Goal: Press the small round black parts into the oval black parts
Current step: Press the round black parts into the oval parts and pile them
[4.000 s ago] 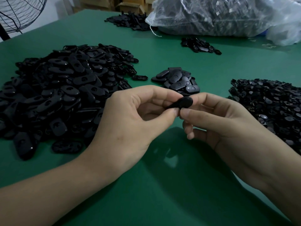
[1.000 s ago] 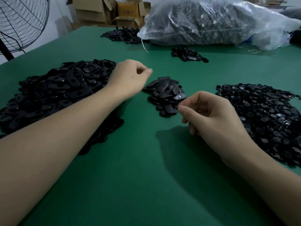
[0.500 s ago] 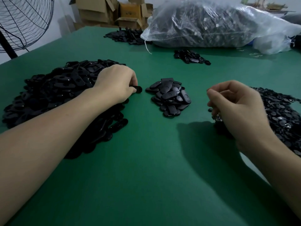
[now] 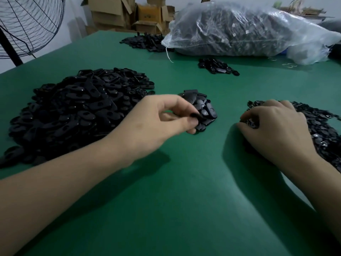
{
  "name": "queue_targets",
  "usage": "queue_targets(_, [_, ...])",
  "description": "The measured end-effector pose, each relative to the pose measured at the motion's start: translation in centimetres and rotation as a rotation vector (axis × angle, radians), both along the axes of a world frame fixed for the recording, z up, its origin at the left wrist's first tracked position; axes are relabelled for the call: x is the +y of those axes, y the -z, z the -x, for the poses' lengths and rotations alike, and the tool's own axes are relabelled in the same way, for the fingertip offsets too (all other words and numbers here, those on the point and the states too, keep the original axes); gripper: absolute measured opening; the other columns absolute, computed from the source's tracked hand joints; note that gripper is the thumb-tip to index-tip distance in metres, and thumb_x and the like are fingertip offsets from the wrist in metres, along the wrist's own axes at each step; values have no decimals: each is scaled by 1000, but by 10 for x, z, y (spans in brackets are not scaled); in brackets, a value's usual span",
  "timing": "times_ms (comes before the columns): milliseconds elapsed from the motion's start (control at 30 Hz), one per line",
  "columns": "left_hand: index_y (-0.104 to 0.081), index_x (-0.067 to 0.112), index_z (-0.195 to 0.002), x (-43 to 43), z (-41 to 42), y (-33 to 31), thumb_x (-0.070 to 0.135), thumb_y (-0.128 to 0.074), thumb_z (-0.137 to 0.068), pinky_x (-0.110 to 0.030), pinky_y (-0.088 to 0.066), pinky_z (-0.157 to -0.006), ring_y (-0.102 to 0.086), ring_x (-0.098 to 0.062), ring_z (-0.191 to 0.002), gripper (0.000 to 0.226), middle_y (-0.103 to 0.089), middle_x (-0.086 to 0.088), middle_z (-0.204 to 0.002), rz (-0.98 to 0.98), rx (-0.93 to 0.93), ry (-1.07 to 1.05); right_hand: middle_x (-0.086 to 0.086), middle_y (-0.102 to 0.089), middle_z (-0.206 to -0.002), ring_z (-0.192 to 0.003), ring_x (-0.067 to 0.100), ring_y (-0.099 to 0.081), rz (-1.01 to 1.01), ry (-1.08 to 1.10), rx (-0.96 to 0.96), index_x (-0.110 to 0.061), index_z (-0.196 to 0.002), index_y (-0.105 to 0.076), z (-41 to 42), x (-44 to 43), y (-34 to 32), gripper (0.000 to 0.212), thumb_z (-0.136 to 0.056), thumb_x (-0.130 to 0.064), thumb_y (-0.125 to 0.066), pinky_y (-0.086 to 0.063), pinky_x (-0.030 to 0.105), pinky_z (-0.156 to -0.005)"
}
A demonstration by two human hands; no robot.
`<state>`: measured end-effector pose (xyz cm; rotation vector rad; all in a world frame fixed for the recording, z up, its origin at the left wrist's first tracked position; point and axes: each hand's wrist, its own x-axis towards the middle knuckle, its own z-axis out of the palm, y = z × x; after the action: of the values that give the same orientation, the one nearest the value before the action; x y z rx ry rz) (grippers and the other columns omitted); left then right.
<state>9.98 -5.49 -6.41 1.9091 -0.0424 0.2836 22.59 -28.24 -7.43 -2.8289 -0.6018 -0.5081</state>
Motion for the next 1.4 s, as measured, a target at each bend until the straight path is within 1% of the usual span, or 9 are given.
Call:
queue_targets(100, [-79, 25, -91, -7, 19, 8, 27, -80, -83, -19, -57, -88, -76, -14, -89, 9, -76, 2, -96, 57, -29, 16, 6, -64, -111, -116, 33, -48, 30, 13, 26, -28, -105, -79, 1, 1, 1, 20, -93, -39, -68, -41, 46, -91])
queue_targets(267, [-78, 30, -92, -7, 37, 18, 26, -78, -90, -35, -59, -66, -75, -18, -62, 5, -75, 0, -77, -15, -50, -18, 3, -65, -101, -112, 33, -50, -1, 5, 24, -30, -96, -78, 2, 1, 0, 11, -91, -37, -71, -43, 46, -88])
queue_targets(567, [-73, 11, -107, -1, 35, 17, -3, -55, -100, -14, -53, -90, -79, -20, -94, 23, -80, -4, -100, 255, 76, 78, -5, -70, -83, -94, 28, -62, -154, -71, 103, -30, -85, -75, 1, 2, 1, 4, -87, -27, -77, -54, 49, -86])
queue_targets(667, [-75, 12, -104, 0, 35, 15, 13, -59, -100, -20, -52, -99, -79, -24, -94, 16, -80, -9, -100, 308, 88, 98, -5, -69, -82, -90, 25, -63, -179, -96, 82, -27, -86, -75, -2, 2, 4, 3, -88, -25, -75, -54, 45, -84])
queue_targets(767, [-74, 14, -101, 0, 36, 15, 27, -74, -84, -17, -55, -90, -79, -19, -90, 21, -80, -6, -96, 263, 69, 63, -11, -68, -77, -75, 5, -63, -268, -163, 65, -24, -86, -74, 3, 6, 1, 3, -89, -23, -76, -51, 24, -73])
queue_targets(833, [-74, 18, -102, 1, 36, 17, 24, -76, -83, -19, -57, -87, -78, -15, -91, 21, -80, -2, -95, 199, 71, 47, -9, -73, -76, -72, -1, -67, -514, -243, 265, -21, -86, -74, 12, 10, -4, 6, -86, -25, -79, -48, 7, -65])
queue_targets(967, [-71, 27, -106, 5, 34, 21, 16, -75, -92, -29, -57, -92, -78, -12, -89, 18, -77, 0, -97, 98, 91, 28, 6, -78, -87, -73, 11, -70, -924, -422, 864, -13, -91, -75, 34, 23, -4, 25, -71, -29, -77, -51, 14, -61])
queue_targets(1200, [-65, 34, -123, 8, 31, 24, 10, -67, -97, -18, -54, -81, -72, -10, -80, 35, -70, 4, -91, 9, 71, -2, 8, -75, -84, -68, 11, -66, -1127, -510, 1154, -20, -86, -81, 50, 33, -3, 25, -62, -23, -81, -49, 16, -61])
queue_targets(1400, [-72, 32, -119, 8, 30, 27, 17, -74, -90, -17, -55, -78, -70, -8, -77, 32, -73, 3, -90, 21, 55, 2, 7, -76, -86, -69, 11, -65, -1119, -531, 1205, -20, -91, -82, 57, 36, -3, 28, -63, -20, -80, -48, 17, -63])
